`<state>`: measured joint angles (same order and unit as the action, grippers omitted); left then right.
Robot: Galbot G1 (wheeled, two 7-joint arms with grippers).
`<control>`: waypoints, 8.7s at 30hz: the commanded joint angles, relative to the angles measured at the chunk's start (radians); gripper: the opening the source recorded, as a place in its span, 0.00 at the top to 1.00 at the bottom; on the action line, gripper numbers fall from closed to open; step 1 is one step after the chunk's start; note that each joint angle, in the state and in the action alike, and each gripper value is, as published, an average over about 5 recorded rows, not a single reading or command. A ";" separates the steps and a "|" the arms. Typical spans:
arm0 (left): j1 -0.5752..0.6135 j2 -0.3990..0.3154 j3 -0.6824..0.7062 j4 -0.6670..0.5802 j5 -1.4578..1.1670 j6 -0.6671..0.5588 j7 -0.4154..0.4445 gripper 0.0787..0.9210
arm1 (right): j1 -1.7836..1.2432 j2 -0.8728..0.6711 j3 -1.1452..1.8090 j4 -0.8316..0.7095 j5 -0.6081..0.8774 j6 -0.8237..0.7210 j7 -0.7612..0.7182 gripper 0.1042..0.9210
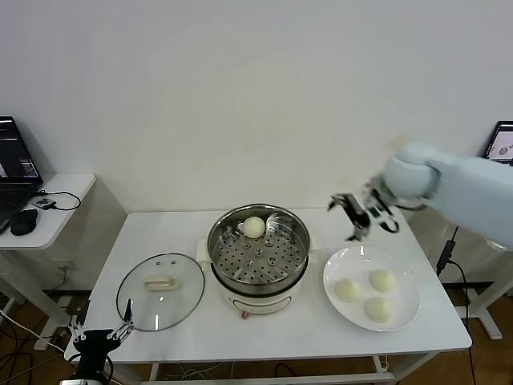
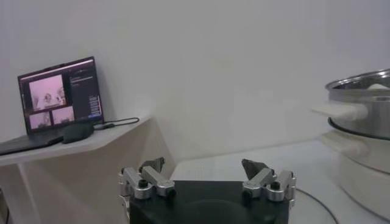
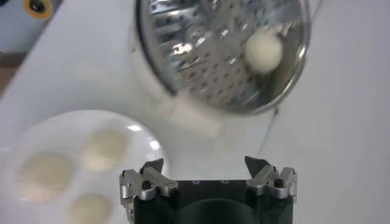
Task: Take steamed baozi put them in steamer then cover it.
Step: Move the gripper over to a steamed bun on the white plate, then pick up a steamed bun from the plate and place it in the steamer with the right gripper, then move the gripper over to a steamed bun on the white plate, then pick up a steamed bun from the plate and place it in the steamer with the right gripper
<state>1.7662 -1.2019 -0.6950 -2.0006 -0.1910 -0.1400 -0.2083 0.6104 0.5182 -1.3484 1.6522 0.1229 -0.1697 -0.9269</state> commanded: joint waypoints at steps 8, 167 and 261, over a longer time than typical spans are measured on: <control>-0.001 -0.011 -0.012 -0.007 0.008 0.013 0.003 0.12 | -0.431 -0.091 0.253 -0.010 -0.111 -0.074 0.027 0.12; 0.006 -0.024 0.015 -0.010 0.039 0.004 0.002 0.12 | -0.408 -0.329 0.279 0.137 -0.199 -0.019 -0.098 0.12; 0.022 -0.032 -0.019 -0.016 0.038 0.003 -0.002 0.12 | -0.008 0.425 0.153 -0.122 0.130 -0.022 -0.045 0.34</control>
<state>1.7844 -1.2327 -0.7101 -2.0150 -0.1528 -0.1362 -0.2104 0.5253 0.7366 -1.0989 1.5391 0.1992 -0.2390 -0.9815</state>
